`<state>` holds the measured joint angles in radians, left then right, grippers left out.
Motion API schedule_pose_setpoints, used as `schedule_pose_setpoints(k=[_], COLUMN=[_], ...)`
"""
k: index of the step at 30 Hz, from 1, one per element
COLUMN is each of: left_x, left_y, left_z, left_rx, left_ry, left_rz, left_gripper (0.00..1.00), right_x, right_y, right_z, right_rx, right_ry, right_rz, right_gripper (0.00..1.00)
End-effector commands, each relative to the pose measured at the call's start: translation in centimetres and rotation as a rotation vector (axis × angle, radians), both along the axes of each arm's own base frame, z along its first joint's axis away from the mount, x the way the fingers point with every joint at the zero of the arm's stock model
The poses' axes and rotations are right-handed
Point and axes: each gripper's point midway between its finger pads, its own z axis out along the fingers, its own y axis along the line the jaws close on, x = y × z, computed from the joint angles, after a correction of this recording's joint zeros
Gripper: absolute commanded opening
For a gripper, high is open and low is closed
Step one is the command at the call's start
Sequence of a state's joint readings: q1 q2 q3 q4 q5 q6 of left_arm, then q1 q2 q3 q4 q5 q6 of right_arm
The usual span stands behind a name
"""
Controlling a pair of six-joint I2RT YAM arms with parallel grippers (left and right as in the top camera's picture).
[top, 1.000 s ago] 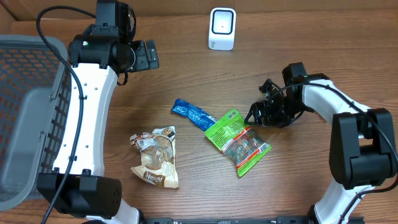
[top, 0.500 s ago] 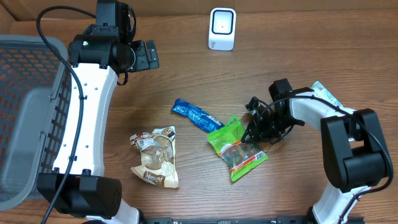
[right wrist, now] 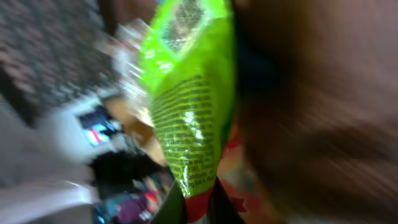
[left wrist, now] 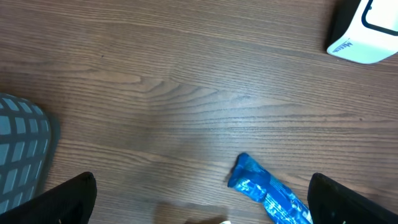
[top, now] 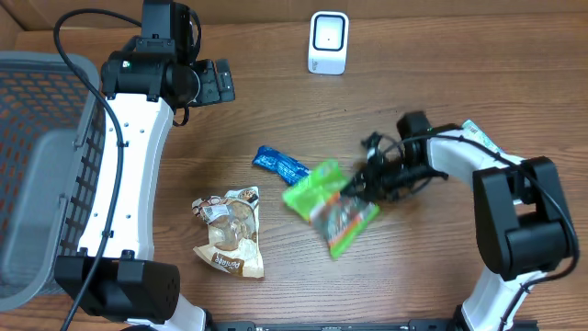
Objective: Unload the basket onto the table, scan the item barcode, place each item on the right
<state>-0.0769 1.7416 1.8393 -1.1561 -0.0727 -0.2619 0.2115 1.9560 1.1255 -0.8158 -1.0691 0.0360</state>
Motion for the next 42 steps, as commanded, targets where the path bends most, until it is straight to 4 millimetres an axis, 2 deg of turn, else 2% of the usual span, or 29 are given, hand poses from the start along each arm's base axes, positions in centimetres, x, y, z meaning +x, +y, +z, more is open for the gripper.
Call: schedule_pose_setpoints(k=[1,8,13,19,21,30,33,42], left_x=[0.4,0.4,0.4,0.4,0.4,0.4,0.4,0.4], left_y=[0.0,0.0,0.0,0.0,0.0,0.0,0.0,0.0], left_z=[0.8,0.8,0.8,0.8,0.8,0.8,0.8,0.8], left_rx=[0.008,0.008,0.008,0.008,0.008,0.008,0.008,0.008], left_ry=[-0.024,-0.024,-0.025,-0.024,-0.024,-0.024,-0.024,-0.024], left_rz=[-0.001,-0.001,-0.001,-0.001,-0.001,-0.001,-0.001,-0.001], left_gripper=[1.00,1.00,0.99,1.00,1.00,1.00,1.00,1.00], right_x=[2.9,6.1,7.5,7.8,7.9,8.6,9.2,9.5], right_y=[1.0,1.6,1.9,2.0,2.0,1.8,1.7,1.6], right_z=[8.5,15.1,17.8,18.2,18.2,17.9,17.4,17.3], right_rx=[0.174,0.223,0.252,0.238,0.236,0.218,0.206,0.203], right_ry=[0.021,0.109,0.321,0.578,0.604,0.666,0.652,0.625], right_rz=[-0.101,-0.260,-0.381,-0.469,-0.479,-0.548,-0.593,-0.603], right_gripper=[0.04,0.04,0.04,0.04,0.04,0.04,0.04,0.04])
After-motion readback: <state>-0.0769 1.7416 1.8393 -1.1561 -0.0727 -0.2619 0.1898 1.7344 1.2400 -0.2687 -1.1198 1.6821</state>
